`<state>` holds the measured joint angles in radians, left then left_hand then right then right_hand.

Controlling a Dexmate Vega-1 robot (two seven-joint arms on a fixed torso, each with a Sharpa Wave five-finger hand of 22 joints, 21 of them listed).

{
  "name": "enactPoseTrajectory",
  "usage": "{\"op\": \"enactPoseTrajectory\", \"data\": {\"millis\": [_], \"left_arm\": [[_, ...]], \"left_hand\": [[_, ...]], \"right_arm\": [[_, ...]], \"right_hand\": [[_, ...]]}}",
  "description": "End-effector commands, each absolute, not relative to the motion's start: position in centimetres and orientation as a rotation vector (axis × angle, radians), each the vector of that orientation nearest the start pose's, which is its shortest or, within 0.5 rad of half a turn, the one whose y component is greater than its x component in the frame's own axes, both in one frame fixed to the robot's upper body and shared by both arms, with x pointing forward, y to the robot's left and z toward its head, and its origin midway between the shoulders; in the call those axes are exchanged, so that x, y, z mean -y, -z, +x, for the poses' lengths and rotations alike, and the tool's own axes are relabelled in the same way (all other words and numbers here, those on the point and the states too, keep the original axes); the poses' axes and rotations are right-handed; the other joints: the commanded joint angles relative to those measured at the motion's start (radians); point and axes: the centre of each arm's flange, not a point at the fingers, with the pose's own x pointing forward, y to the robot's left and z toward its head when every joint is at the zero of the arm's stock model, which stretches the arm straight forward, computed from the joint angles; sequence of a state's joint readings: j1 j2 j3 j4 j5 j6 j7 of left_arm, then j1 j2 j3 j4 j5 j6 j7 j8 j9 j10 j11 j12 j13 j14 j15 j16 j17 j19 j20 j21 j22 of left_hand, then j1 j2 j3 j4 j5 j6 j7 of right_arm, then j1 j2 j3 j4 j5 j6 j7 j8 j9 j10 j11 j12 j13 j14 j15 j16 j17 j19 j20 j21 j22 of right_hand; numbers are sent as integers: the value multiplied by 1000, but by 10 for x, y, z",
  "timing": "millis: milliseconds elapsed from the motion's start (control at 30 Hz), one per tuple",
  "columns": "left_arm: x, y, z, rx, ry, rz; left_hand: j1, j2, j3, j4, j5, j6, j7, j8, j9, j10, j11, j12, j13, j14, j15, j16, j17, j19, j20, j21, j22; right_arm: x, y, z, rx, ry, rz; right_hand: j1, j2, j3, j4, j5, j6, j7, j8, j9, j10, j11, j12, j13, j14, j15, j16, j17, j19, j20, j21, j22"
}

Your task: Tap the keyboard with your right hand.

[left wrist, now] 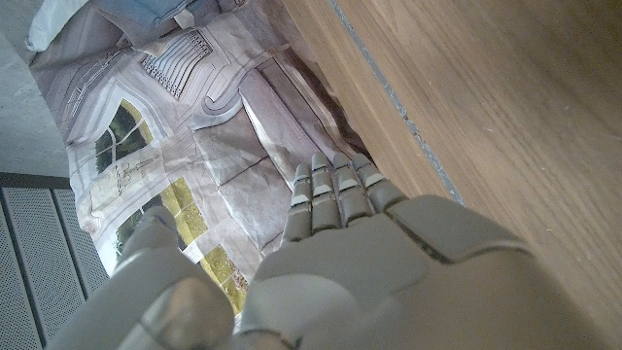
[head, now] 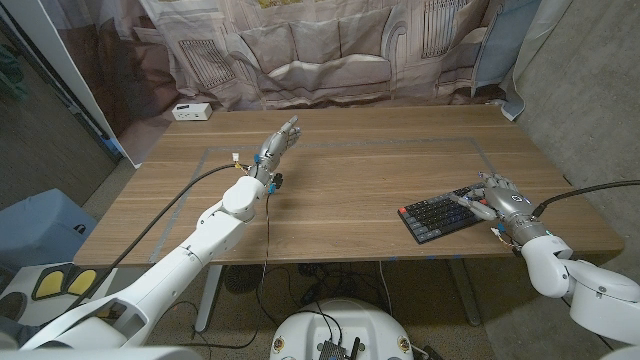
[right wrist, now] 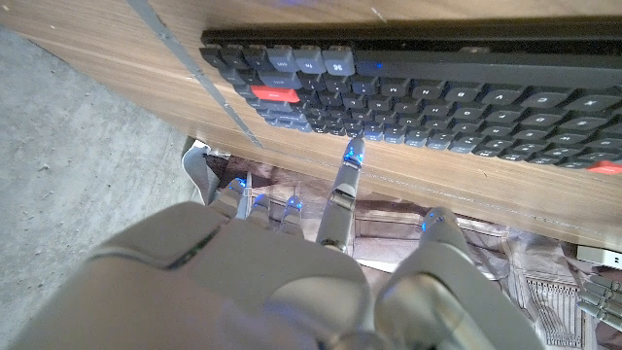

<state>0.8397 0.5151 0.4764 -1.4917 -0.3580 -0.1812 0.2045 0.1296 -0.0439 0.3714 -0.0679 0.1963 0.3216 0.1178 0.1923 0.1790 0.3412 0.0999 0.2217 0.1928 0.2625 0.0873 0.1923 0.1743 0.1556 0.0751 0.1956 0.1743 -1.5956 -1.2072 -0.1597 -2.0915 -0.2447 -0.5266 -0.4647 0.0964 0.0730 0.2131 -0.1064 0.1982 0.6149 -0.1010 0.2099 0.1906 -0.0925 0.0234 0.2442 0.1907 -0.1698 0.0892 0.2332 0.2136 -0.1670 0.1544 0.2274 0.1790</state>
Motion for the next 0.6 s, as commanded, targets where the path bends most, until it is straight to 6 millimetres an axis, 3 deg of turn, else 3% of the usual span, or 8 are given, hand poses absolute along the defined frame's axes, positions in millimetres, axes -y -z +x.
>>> {"op": "enactPoseTrajectory", "data": {"millis": [33,200,233,300,333,433,600], "left_arm": [[-217,7,631,650,146,210],[-218,8,632,645,150,216],[-218,8,632,644,151,217],[-218,8,632,644,151,218],[-218,8,632,644,151,217],[-218,9,633,643,152,215],[-218,9,633,646,150,214]], "left_hand": [[2,3,1,-4,-3,8,0,0,3,10,1,-2,4,7,3,-3,5,5,-1,0,3],[2,4,1,-4,-3,8,0,-1,3,10,2,-2,4,7,3,-3,5,5,-2,0,3],[2,4,1,-4,-3,8,0,-1,3,9,1,-3,4,7,3,-3,5,4,-1,0,3],[2,4,1,-4,-3,7,0,-1,3,9,1,-3,4,7,3,-3,5,4,0,0,3],[2,5,1,-5,-3,7,0,-1,3,10,1,-3,4,7,2,-3,5,3,0,0,3],[3,5,1,-5,-3,8,0,-1,3,9,2,-3,4,6,2,-3,5,3,1,-1,3],[3,7,1,-5,-3,8,-1,-1,3,10,1,-3,4,7,2,-3,5,2,3,-1,3]], "right_arm": [[383,114,478,313,344,-1392],[384,113,478,321,348,-1384],[384,113,478,328,349,-1380],[385,113,478,337,350,-1366],[385,114,478,345,352,-1358],[386,114,478,355,355,-1353],[386,114,478,353,358,-1353]], "right_hand": [[20,-11,9,-9,7,-157,22,-43,3,-9,12,-11,5,-68,5,-7,2,13,1,-1,3],[26,-14,14,-14,6,-377,36,-48,6,-21,22,-23,8,-65,2,-13,4,22,4,-6,3],[32,-15,17,-18,5,-477,37,-49,6,-21,32,-25,9,-62,3,-15,4,30,3,-7,3],[41,-16,22,-24,4,-607,54,-50,4,-25,45,-31,8,-57,4,-17,3,43,-2,-7,3],[47,-16,25,-27,4,-699,66,-49,3,-41,63,-39,7,-56,6,-20,1,51,-9,-8,2],[50,-16,27,-28,3,-752,73,-48,4,-48,72,-41,7,-54,12,-21,0,59,-14,-7,2],[52,-15,29,-28,3,-752,75,-41,4,-55,67,-43,7,-58,12,-23,0,59,-15,-8,2]]}}
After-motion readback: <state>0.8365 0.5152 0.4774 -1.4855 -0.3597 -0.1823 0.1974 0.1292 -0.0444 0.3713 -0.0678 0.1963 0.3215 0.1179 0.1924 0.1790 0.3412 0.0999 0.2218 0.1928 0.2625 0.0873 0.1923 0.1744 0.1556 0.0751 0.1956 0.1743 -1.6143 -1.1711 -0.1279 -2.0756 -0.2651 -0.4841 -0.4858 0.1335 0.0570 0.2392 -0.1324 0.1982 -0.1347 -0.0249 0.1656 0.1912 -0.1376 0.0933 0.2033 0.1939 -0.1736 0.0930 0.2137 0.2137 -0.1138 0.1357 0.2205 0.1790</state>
